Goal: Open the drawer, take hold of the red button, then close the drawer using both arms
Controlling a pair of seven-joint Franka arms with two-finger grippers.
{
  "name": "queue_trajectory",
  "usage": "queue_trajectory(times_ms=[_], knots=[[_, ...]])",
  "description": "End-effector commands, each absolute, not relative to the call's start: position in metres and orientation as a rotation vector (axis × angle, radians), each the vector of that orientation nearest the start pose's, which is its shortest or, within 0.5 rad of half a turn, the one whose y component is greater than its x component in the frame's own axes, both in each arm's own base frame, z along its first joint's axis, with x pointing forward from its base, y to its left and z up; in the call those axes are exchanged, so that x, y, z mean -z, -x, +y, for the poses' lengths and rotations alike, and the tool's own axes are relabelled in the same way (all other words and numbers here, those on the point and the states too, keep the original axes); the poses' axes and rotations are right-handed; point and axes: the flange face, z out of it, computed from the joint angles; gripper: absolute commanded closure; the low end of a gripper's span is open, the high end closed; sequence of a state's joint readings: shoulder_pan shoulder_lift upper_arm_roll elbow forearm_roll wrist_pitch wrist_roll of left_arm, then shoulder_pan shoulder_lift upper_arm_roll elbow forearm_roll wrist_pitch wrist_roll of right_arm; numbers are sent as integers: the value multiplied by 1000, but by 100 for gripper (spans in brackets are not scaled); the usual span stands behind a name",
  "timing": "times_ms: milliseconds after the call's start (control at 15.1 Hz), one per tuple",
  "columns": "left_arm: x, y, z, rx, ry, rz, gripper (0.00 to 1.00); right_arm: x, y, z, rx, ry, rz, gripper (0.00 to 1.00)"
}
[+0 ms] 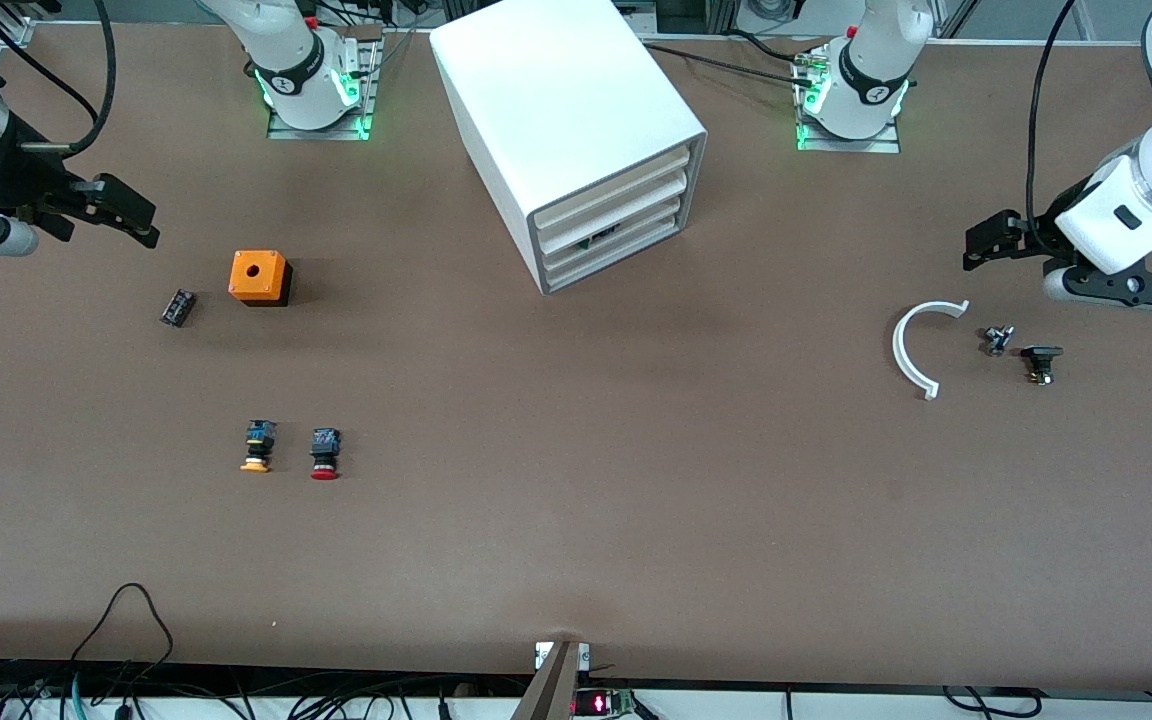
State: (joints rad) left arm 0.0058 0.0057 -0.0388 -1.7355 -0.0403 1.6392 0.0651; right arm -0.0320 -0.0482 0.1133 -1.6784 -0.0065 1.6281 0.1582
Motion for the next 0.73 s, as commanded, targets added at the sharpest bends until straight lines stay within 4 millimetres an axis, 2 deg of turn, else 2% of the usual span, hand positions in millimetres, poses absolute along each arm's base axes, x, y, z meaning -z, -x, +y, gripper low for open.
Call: queue_trajectory(times_ms=[0, 266, 664], knots=[[-558, -555, -17, -166, 3156, 179, 0, -606, -536, 45, -2, 3159, 113, 0], [-566, -553, -18, -164, 3155, 179, 0, -616, -537, 46, 40, 3162, 103, 0], [-566, -552, -16, -181, 3155, 180, 0, -625, -537, 45, 55, 3151, 109, 0]])
